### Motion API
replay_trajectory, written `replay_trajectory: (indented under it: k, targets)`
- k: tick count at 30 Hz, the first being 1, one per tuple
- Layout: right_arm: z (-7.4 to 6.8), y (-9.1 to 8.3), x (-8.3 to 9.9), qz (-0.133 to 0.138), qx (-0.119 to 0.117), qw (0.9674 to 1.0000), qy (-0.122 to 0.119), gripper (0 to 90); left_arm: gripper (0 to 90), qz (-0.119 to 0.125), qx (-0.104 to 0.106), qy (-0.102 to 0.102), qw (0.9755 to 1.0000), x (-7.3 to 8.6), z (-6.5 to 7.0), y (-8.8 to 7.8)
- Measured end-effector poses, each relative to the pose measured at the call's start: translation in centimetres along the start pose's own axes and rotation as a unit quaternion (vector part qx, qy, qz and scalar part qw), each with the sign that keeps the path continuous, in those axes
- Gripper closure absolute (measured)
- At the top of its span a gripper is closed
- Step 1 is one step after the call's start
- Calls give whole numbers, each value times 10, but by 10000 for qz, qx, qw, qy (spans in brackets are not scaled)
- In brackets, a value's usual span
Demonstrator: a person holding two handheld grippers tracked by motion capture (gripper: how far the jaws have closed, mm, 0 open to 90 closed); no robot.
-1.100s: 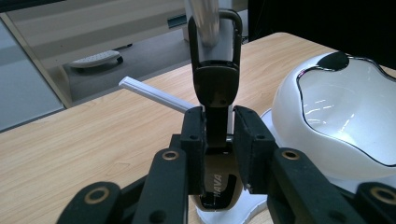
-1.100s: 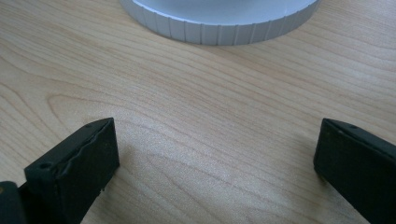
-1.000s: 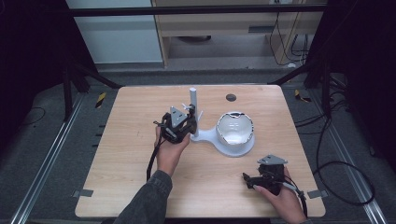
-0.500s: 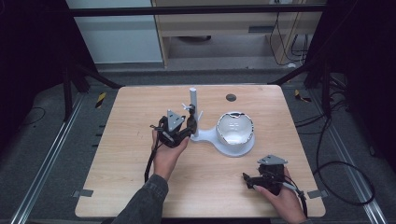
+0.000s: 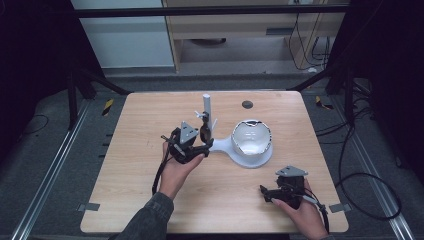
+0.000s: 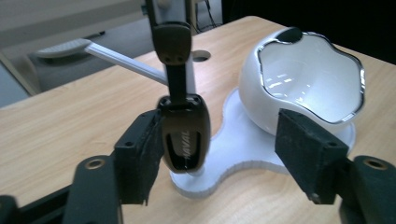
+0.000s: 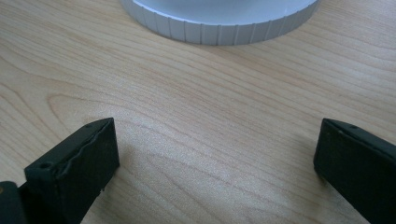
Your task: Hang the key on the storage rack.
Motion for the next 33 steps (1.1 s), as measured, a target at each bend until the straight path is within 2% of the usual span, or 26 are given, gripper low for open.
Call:
replay_trajectory:
  k: [3,7,8,11,14,16,22,23,28,33]
  targets:
    - [0,0,0,2,1,10000,-3,4,273,-34,148,36,9999,3,5,-6]
    - [0,0,0,-1,0,10000,0,3,239,-41,239,69,9997,5,9,-10]
    - [1,1,0,22,28,10000,-58,4,231,-54,291,92,9995,7,10,-13]
    - [0,0,0,-6,-5,10000,20,3,216,-71,350,85,9993,10,13,-16]
    - [0,1,0,20,35,10000,-21,3,185,-126,420,106,9990,14,16,-19]
    - [-1,0,0,-13,8,10000,85,3,139,-162,492,60,9986,18,18,-21]
    - [0,1,0,15,35,10000,22,3,108,-201,482,50,9986,24,19,-25]
    - [-1,0,0,-9,17,10000,83,3,104,-235,500,46,9985,27,19,-27]
    - [-1,0,0,-10,21,10000,92,3,98,-285,559,81,9980,35,19,-32]
    - [-1,1,0,16,37,10000,33,3,93,-398,640,112,9971,47,18,-40]
Point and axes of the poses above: each handheld gripper's, and its own axes: y roughly forward along the jaws, x roughly out of its underside, z roughly to its right, the point moved 6 cm from there along y, roughly forward along the jaws, and after that the axes turned 15 degrees about y, right-handed, at the moved point
